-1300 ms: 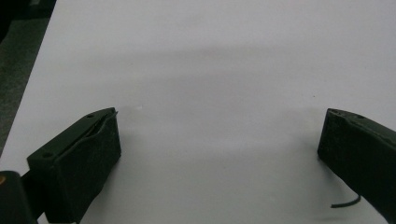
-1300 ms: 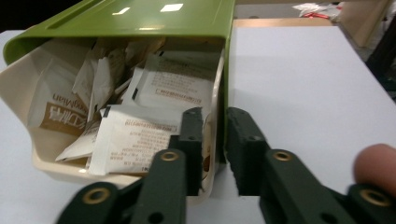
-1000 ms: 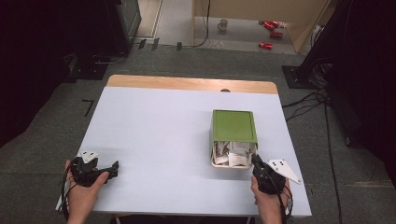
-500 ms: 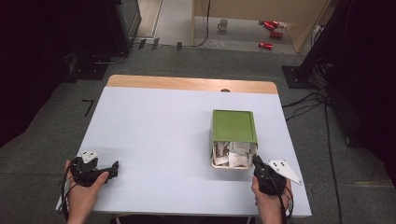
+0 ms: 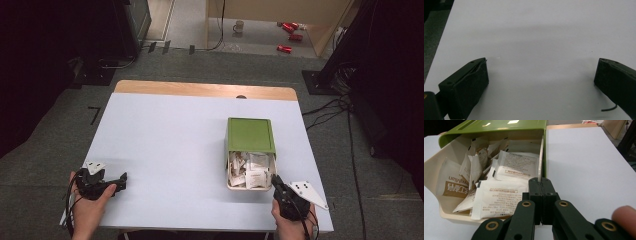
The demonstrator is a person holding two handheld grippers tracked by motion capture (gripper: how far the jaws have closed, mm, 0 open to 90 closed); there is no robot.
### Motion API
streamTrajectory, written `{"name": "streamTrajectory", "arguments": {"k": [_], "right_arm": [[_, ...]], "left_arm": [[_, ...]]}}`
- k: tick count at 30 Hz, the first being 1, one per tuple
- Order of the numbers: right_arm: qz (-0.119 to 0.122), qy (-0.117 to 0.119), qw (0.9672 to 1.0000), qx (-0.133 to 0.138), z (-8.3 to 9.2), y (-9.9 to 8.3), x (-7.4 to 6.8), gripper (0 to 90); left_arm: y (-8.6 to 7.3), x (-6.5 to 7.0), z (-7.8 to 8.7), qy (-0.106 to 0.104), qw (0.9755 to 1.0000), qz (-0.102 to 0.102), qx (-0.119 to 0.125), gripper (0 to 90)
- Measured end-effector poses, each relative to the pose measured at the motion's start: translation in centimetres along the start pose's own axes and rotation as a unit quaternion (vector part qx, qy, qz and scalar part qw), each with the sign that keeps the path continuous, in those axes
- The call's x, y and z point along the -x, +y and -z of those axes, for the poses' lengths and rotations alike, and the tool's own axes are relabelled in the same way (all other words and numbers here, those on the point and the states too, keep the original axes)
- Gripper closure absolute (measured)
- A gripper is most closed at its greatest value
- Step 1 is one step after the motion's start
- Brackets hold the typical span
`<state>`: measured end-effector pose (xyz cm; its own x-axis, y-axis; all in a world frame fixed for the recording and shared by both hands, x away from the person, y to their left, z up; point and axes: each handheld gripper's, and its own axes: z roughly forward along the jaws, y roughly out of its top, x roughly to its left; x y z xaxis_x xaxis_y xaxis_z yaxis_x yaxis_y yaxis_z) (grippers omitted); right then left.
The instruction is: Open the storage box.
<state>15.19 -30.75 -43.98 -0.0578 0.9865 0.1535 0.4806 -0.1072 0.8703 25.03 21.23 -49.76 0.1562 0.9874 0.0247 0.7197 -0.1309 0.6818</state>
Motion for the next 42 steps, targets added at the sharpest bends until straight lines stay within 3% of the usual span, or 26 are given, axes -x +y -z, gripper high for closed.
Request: {"name": "streamTrajectory", "arguments": {"k": [11,19,26,35,42], "right_arm": [[0.000,0.010,0.9999,0.005,0.6,-0.5,0.2,89.2],[0.007,0.022,0.9996,0.014,0.8,-0.1,-0.1,75.0],[0.008,0.023,0.9994,0.025,1.2,0.7,-0.4,70.2],[0.019,0.033,0.9982,0.046,2.0,2.0,-1.5,66.3],[0.035,0.055,0.9974,0.029,1.1,1.6,-3.0,64.2]], "left_arm": [[0.0,0.0,0.0,0.000,1.0000,0.000,-0.001,0.0],[0.0,0.0,0.0,0.000,1.0000,0.000,-0.001,0.0],[0.0,0.0,0.0,0.000,1.0000,0.000,0.000,0.0],[0.0,0.0,0.0,0.000,1.0000,0.000,0.001,0.0],[0.0,0.0,0.0,0.000,1.0000,0.000,0.001,0.0]]}}
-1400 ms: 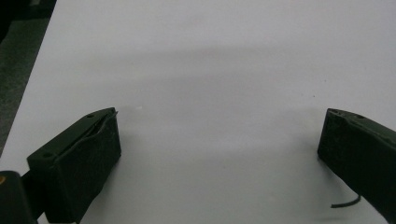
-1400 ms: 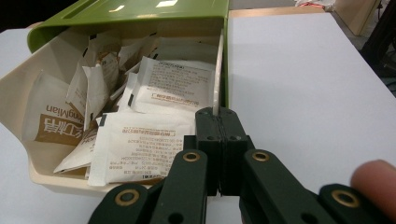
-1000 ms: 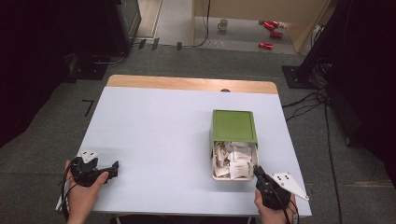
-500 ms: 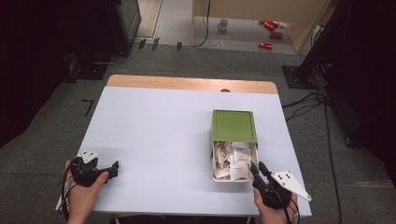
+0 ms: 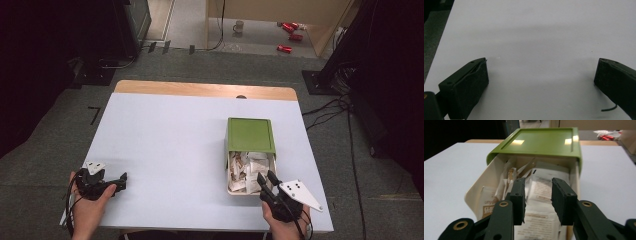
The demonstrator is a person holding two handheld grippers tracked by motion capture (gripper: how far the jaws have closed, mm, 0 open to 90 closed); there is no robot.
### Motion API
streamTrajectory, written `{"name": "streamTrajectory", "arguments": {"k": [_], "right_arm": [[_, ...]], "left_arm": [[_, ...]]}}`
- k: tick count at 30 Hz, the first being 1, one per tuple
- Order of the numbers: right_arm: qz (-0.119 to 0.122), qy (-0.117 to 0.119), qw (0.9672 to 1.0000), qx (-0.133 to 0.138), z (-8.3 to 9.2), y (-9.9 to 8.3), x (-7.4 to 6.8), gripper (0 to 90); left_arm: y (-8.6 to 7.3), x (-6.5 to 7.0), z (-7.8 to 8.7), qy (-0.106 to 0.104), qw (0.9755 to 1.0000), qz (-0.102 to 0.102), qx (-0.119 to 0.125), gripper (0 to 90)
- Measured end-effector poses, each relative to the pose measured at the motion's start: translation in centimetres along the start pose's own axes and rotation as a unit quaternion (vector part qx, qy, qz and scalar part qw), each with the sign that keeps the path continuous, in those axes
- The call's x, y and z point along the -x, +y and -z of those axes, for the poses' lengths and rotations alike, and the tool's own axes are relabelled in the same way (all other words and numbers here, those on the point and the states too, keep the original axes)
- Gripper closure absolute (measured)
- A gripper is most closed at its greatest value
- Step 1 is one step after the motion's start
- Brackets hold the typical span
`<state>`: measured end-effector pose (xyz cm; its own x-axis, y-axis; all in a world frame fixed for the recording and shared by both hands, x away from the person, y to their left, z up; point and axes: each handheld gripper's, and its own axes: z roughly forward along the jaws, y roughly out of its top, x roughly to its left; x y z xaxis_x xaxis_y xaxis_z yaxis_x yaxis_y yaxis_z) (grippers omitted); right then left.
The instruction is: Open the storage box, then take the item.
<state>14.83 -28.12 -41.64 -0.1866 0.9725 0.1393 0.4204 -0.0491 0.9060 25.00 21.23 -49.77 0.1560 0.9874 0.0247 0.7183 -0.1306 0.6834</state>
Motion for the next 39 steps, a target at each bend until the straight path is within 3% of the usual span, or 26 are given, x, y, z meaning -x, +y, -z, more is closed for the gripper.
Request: {"name": "streamTrajectory", "arguments": {"k": [6,13,20,24,29,34,39], "right_arm": [[0.000,-0.004,0.9995,-0.031,-1.1,-1.2,-1.3,52.1],[0.016,-0.008,0.9984,-0.053,-2.0,-2.4,-2.5,48.5],[0.031,-0.054,0.9959,-0.066,-2.7,-3.4,-3.0,48.3],[0.038,-0.066,0.9948,-0.067,-2.7,-3.6,-3.0,51.8],[0.035,-0.058,0.9960,-0.058,-2.4,-3.5,-2.7,54.2],[0.027,-0.057,0.9974,-0.037,-1.7,-3.2,-2.2,55.1],[0.021,-0.062,0.9977,-0.018,-0.9,-2.9,-1.8,62.4]], "left_arm": [[0.0,0.0,0.0,0.000,1.0000,0.000,0.000,0.0],[0.0,0.0,0.0,0.000,1.0000,0.000,-0.001,0.0],[0.0,0.0,0.0,0.000,1.0000,0.000,-0.001,0.0],[0.0,0.0,0.0,0.000,1.0000,0.000,0.000,0.0],[0.0,0.0,0.0,0.000,1.0000,0.000,0.000,0.0],[0.0,0.0,0.0,0.000,1.0000,0.000,-0.001,0.0],[0.0,0.0,0.0,0.000,1.0000,0.000,-0.001,0.0]]}}
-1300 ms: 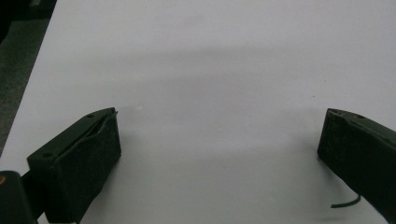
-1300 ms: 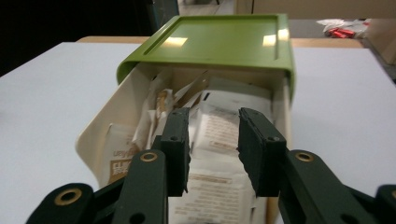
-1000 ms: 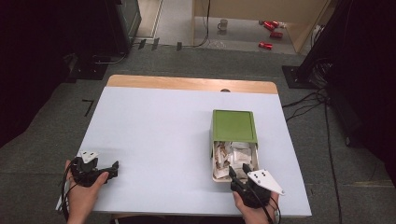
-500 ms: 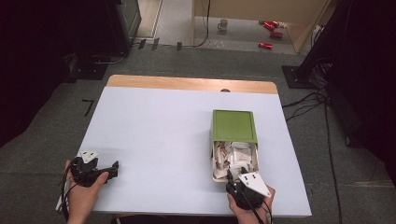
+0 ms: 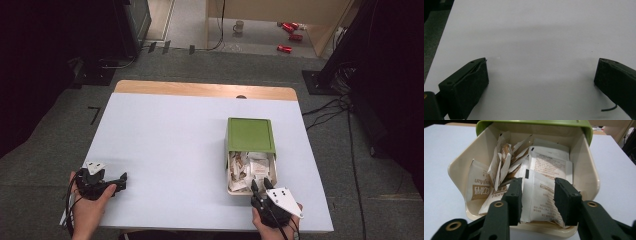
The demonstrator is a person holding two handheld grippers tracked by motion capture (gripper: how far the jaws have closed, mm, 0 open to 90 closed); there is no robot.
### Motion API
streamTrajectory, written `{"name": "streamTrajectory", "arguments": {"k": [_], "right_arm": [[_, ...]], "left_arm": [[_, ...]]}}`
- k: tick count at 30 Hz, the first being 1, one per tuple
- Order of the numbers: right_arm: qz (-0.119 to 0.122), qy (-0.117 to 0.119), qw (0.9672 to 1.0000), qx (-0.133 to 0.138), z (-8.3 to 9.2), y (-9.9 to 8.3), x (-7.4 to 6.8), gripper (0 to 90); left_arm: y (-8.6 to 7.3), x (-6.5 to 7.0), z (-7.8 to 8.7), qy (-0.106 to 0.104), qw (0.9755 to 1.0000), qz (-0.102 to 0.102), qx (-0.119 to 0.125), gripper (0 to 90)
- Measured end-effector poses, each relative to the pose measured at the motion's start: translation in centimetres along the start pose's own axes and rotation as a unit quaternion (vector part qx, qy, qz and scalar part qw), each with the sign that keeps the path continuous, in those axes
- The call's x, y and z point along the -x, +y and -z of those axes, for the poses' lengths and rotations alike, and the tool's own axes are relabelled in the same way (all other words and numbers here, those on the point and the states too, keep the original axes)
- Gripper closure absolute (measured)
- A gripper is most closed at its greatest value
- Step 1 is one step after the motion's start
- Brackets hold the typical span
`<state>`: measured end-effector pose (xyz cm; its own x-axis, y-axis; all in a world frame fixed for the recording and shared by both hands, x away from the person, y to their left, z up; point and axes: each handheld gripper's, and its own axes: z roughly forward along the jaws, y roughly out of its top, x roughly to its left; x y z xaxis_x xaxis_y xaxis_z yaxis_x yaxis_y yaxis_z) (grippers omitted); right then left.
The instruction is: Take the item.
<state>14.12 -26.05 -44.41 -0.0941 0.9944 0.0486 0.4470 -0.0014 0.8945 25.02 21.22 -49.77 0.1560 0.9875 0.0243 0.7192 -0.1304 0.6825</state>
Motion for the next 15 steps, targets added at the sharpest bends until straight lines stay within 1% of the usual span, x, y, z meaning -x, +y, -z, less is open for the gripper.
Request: {"name": "streamTrajectory", "arguments": {"k": [3,7,9,11,13,15], "right_arm": [[-0.003,0.002,1.0000,-0.002,-0.03,-0.13,0.10,66.6],[-0.003,-0.003,0.9999,-0.010,-0.33,-0.45,0.05,68.1],[-0.002,-0.013,0.9998,-0.016,-0.48,-0.57,0.07,69.2],[-0.001,-0.016,0.9997,-0.018,-0.63,-0.65,0.17,70.0],[0.001,-0.023,0.9995,-0.022,-0.74,-0.71,0.16,70.9],[0.003,-0.026,0.9994,-0.024,-0.80,-0.74,0.15,73.9]], "left_arm": [[0.00,0.00,0.00,0.000,1.0000,0.000,0.000,0.0],[0.00,0.00,0.00,0.000,1.0000,0.000,0.000,0.0],[0.00,0.00,0.00,0.000,1.0000,0.000,0.000,0.0],[0.00,0.00,0.00,0.000,1.0000,0.000,0.000,0.0],[0.00,0.00,0.00,0.000,1.0000,0.000,0.000,0.0],[0.00,0.00,0.00,0.000,1.0000,0.000,0.000,0.0]]}}
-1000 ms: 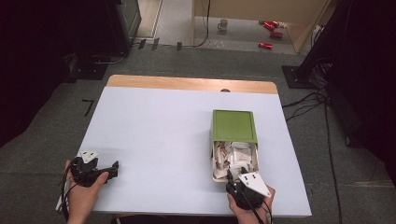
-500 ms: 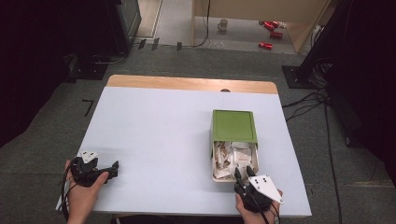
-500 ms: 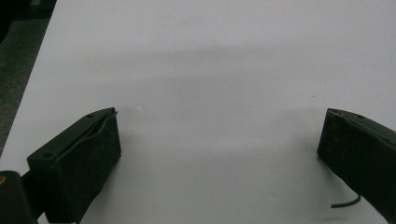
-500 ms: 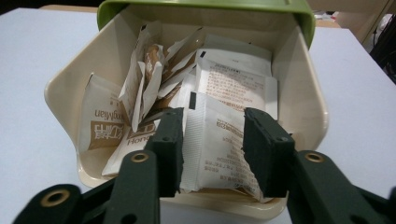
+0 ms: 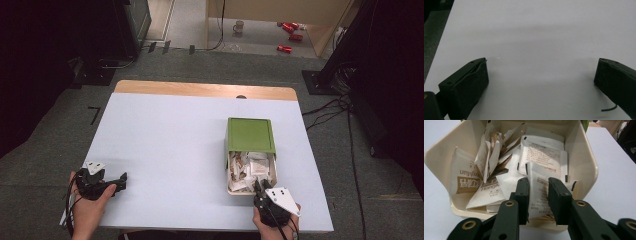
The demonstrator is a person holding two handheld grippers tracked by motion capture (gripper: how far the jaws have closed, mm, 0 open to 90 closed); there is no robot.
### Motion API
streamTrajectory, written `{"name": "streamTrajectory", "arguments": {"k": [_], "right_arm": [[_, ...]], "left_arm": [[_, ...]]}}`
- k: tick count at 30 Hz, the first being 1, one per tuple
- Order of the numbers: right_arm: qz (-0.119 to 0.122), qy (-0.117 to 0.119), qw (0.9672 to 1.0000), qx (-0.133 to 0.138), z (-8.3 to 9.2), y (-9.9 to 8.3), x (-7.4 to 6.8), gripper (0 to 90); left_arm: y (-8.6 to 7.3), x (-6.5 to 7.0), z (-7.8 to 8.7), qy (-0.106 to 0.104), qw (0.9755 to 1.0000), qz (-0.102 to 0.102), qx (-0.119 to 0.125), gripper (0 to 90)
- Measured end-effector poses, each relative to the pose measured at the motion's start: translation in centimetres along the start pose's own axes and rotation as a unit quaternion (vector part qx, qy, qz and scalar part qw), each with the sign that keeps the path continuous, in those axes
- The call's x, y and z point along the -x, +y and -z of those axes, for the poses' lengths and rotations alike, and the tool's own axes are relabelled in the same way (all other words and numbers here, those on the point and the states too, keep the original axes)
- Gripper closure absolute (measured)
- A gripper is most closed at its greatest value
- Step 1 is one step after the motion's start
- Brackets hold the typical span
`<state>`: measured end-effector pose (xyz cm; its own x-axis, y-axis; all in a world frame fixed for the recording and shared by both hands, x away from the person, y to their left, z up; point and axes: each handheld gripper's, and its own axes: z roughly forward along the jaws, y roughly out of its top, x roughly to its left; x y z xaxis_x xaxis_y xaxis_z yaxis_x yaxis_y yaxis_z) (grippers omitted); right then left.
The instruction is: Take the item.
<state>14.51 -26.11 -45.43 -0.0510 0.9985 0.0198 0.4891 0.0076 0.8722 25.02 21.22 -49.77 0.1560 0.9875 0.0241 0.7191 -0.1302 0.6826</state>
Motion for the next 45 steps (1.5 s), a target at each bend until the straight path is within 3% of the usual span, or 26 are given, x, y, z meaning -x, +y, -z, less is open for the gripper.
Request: {"name": "streamTrajectory", "arguments": {"k": [5,10,21,35,45], "right_arm": [[-0.005,-0.010,0.9998,0.018,0.4,0.2,0.4,86.3],[-0.013,0.002,0.9994,0.031,0.7,0.4,1.0,87.2],[-0.013,0.027,0.9973,0.067,1.5,1.1,0.6,87.3],[-0.015,0.081,0.9922,0.093,2.3,2.4,-1.4,87.3],[-0.009,0.106,0.9889,0.103,2.2,3.8,-3.5,87.3]], "left_arm": [[0.0,0.0,0.0,0.000,1.0000,0.000,0.000,0.0],[0.0,0.0,0.0,0.000,1.0000,0.000,0.000,0.0],[0.0,0.0,0.0,0.000,1.0000,0.000,0.000,0.0],[0.0,0.0,0.0,0.001,1.0000,0.000,0.001,0.0],[0.0,0.0,0.0,0.001,1.0000,0.000,0.002,0.0]]}}
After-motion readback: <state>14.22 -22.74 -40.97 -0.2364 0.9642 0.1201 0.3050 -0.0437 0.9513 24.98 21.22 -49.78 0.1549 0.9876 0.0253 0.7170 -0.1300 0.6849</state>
